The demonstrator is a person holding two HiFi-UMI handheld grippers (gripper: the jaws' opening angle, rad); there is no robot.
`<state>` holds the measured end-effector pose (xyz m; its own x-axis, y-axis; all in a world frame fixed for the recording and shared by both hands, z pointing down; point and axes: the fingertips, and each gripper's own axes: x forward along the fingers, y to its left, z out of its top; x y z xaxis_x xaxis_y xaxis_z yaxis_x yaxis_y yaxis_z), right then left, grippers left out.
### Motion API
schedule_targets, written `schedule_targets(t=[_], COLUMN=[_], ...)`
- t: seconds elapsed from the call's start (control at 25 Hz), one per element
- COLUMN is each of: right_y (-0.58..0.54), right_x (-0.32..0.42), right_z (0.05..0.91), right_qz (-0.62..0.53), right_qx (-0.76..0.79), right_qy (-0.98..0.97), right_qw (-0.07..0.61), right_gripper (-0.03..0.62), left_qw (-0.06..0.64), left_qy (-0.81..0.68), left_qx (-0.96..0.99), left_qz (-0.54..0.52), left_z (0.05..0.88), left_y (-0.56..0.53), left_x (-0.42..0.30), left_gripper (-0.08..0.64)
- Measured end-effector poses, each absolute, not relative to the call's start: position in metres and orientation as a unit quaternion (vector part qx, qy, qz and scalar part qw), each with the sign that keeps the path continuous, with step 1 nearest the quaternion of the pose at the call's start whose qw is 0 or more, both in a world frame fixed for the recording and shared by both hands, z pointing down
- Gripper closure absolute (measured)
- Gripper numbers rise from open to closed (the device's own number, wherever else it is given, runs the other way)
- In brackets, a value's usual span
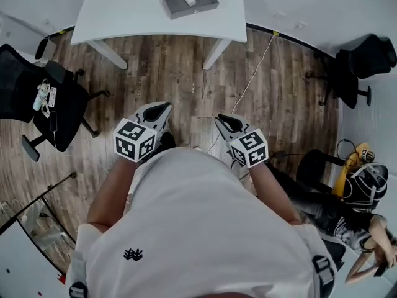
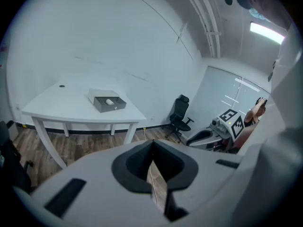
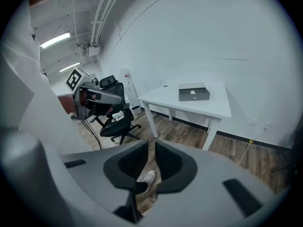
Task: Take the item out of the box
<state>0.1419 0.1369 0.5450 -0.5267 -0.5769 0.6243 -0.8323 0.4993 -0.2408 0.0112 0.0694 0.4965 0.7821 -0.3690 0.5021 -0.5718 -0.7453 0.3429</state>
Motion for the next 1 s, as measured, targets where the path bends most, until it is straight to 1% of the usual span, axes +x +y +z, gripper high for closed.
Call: schedule_targets(t=[0.24,0.44,0.72,1.0], right_y=[0.060,0.005,-0.056,-0.146], right_x=[0.115,0.097,0.104,0.122], right_z=[0.539,0.530,0.527,0.534], right_qz=[0.250,0.235,0.228,0.221], right_qx=[0.436,0.443,0.434,0.418], right_qy=[-0.828,-0.827,-0.832,-0.838], right_qw=[0.248,0.254,0.260,0.271], right_gripper=[0.549,0.549,0.549,0.548], left_qw=[0.234,0.249,0.263,0.266], left_qy=[-0.275,-0.289,-0.317,-0.359], left_qx=[0.913,0.905,0.895,0.877], left_qz=[0.188,0.188,0.172,0.175], left_z=[0.480,0.491,0.494,0.492], left_y=[0.001,-0.027,-0.051,-0.087], left_x=[-0.046,-0.085,-0.097,-0.100], left_gripper=[0.554,0.554,0.554,0.554])
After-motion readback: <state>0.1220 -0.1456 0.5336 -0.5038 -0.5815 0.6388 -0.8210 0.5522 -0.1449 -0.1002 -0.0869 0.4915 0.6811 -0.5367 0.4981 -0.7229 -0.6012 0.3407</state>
